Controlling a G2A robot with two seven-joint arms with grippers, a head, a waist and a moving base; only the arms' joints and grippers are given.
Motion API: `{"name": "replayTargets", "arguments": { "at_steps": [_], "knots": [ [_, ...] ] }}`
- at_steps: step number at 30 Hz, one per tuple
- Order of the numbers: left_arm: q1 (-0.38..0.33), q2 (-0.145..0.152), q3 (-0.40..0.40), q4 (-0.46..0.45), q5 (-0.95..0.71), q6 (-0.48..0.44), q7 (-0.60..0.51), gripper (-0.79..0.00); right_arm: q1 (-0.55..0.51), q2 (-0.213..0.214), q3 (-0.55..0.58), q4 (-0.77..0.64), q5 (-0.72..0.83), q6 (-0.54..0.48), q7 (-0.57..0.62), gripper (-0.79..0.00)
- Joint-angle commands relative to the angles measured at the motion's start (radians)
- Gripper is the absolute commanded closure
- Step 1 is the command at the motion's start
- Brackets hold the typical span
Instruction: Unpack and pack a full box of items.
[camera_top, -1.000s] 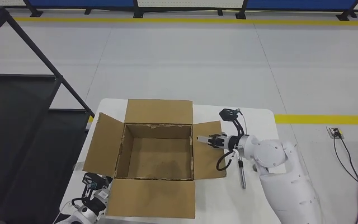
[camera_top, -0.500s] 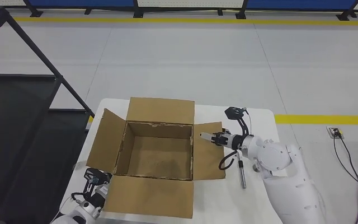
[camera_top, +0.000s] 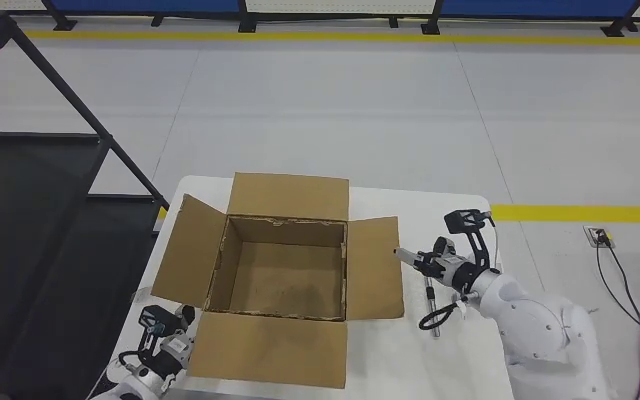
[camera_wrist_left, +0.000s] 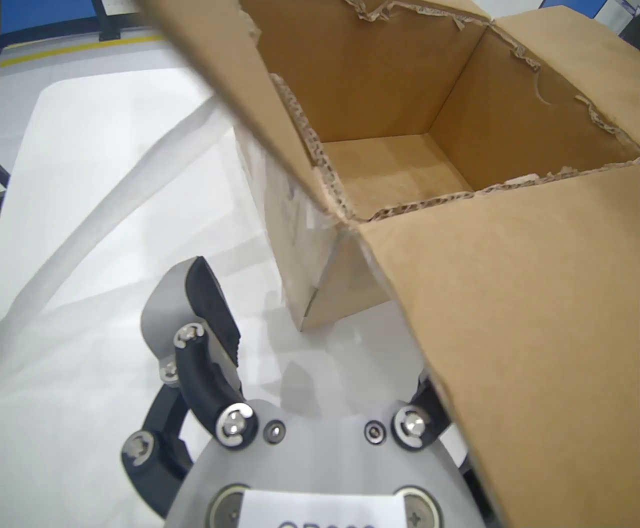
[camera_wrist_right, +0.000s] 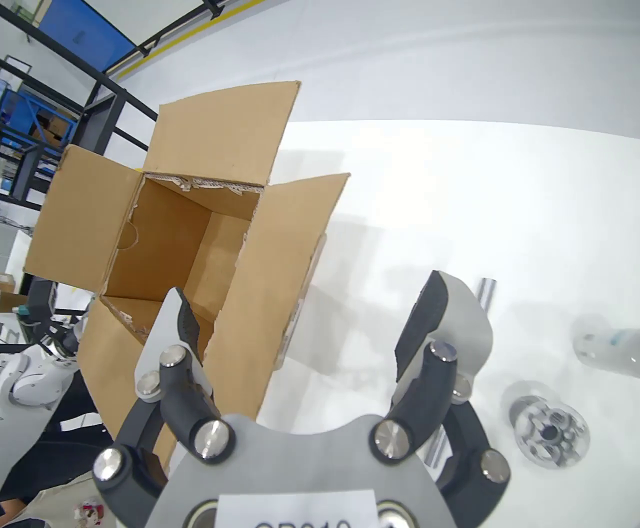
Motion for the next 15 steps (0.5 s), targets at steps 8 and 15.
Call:
{"name": "replayTargets", "arguments": {
  "at_steps": [8, 15],
  "knots": [
    [0.096, 0.009, -0.107, -0.056, -0.082, -0.023, 0.059, -0.785, -0.022, 0.002, 0.008, -0.024, -0.024, 0.011, 0.002, -0.785],
    [0.103, 0.008, -0.125, -0.072, -0.102, -0.002, 0.081, -0.785, -0.027, 0.005, 0.013, -0.017, -0.071, 0.051, -0.024, -0.785]
  ]
}}
